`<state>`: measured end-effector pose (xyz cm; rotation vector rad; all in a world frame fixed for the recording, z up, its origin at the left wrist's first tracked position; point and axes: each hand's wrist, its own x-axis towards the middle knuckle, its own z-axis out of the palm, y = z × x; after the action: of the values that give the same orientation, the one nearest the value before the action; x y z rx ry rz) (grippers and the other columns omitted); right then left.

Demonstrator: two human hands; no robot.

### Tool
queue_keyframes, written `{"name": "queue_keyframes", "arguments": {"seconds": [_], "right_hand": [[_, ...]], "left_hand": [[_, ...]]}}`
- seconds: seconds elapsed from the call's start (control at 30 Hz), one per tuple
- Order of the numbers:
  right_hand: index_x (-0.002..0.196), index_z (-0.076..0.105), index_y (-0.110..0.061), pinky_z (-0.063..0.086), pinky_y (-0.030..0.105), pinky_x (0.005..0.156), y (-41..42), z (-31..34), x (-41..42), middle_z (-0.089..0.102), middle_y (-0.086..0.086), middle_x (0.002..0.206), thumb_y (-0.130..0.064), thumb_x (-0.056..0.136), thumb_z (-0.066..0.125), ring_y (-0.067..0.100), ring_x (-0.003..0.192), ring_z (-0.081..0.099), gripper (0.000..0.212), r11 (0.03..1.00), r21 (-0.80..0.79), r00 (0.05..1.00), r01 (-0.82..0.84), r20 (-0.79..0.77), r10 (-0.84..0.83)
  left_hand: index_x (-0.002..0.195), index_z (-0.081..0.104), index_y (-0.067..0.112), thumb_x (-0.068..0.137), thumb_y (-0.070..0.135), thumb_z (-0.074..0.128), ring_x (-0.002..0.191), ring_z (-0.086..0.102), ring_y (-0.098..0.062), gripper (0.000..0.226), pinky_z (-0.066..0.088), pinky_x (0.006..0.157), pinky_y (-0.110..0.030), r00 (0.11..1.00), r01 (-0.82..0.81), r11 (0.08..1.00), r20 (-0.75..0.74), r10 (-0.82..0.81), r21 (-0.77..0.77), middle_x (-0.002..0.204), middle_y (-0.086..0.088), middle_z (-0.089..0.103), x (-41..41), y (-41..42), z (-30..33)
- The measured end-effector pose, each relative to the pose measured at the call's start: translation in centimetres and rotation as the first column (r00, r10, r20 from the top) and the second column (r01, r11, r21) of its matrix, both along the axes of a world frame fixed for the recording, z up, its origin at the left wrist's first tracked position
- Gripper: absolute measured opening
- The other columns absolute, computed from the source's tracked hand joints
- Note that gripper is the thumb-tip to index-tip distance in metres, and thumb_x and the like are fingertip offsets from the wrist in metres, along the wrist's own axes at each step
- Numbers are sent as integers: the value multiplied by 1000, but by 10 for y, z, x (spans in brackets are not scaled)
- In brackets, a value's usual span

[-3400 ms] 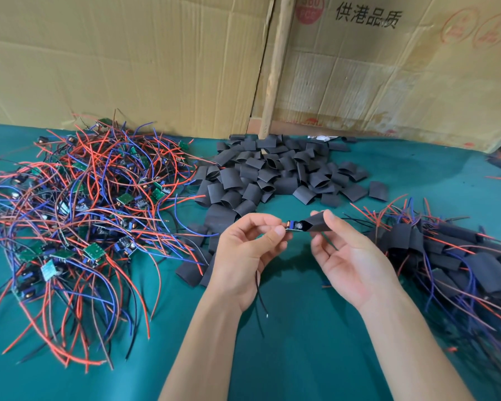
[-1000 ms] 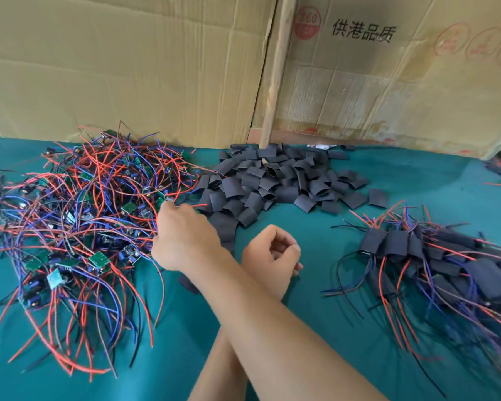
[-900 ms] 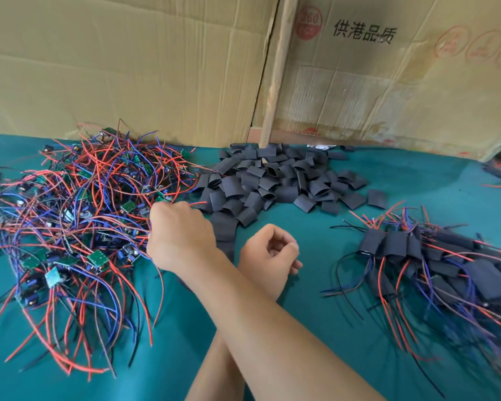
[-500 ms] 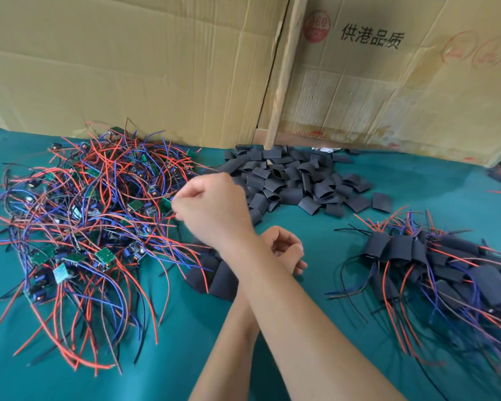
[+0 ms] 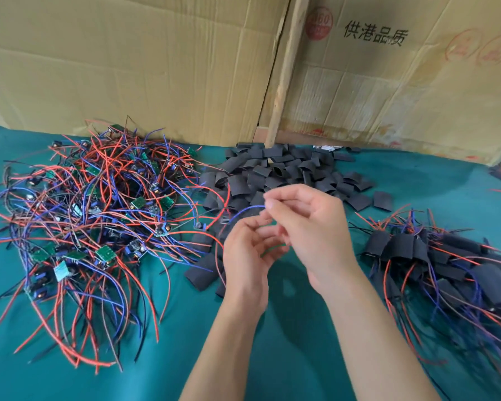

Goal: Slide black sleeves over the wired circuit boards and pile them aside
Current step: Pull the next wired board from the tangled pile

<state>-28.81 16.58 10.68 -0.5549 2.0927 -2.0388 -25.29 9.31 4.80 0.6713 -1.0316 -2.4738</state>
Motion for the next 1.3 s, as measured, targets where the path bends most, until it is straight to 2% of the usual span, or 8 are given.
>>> {"name": "queue_keyframes", "arguments": {"seconds": [0.27, 0.5, 0.63, 0.7, 0.83, 1.03, 1.2, 1.3], "right_hand": [[88, 77, -19, 42, 19, 51, 56, -13, 16, 76, 12, 76, -10, 86, 73, 12, 57, 54, 10, 995, -101, 998, 5, -63, -12], [85, 75, -21, 47, 23, 59, 83, -32, 15, 78, 10, 79, -22, 79, 75, 15, 66, 64, 6, 870, 301, 920, -390, 180, 349], [91, 75, -27, 54, 32, 76, 57, -39, -12, 77, -10, 87, -15, 78, 82, 15, 80, 70, 20, 848, 529, 988, -35, -111, 110], [99, 70, -38, 50, 27, 81, 41, -41, -13, 73, -18, 92, -17, 69, 85, 11, 88, 65, 40, 835, 545, 968, -82, -156, 197], [71, 44, -36, 44, 29, 74, 19, -60, -3, 56, -24, 68, -27, 53, 67, 9, 76, 50, 30, 819, 563, 896, -109, -302, 327], [87, 53, -32, 46, 43, 84, 7, -76, 6, 57, -28, 84, -42, 61, 54, 16, 102, 45, 27, 757, 652, 847, -28, -387, 365], [133, 55, -45, 36, 38, 92, 1, -76, 18, 54, -22, 136, -62, 65, 49, 20, 123, 42, 70, 663, 748, 777, 27, -432, 457], [135, 54, -45, 34, 40, 96, -3, -76, 30, 45, -7, 150, -66, 61, 44, 27, 129, 41, 78, 643, 765, 753, 39, -445, 484]], "left_hand": [[99, 60, 5, 102, 34, 36, 66, 68, -26, 38, 55, 56, -28, 996, -42, 992, -68, 50, 119, 76, -14, 69, 3, -5, 6], [92, 67, 5, 105, 21, 38, 49, 59, -15, 36, 46, 47, -21, 999, 29, 993, -13, -31, -110, 60, -2, 62, 0, 0, 4], [84, 69, 5, 97, 17, 38, 45, 49, -17, 35, 37, 44, -23, 996, 21, 983, -86, -37, -180, 59, -5, 55, 3, 3, 2], [78, 71, 10, 84, 22, 44, 41, 43, -18, 30, 30, 41, -22, 993, 11, 975, -113, -37, -222, 56, -7, 51, 5, 0, 4], [81, 77, 17, 77, 18, 49, 34, 46, -18, 28, 29, 36, -19, 987, -30, 939, -161, -27, -342, 53, -8, 55, 8, -6, 7], [94, 72, 13, 95, 3, 56, 38, 45, -17, 19, 39, 43, -21, 953, -302, 778, -171, 249, -551, 65, -11, 67, 12, -5, 7], [102, 71, 13, 97, 0, 54, 47, 55, -20, 22, 45, 48, -25, 870, -481, 660, -219, 442, -577, 73, -12, 71, 22, -15, 13], [102, 68, 19, 95, 4, 52, 49, 62, -21, 23, 46, 47, -24, 833, -522, 615, -198, 517, -590, 74, -5, 72, 30, -23, 15]]}}
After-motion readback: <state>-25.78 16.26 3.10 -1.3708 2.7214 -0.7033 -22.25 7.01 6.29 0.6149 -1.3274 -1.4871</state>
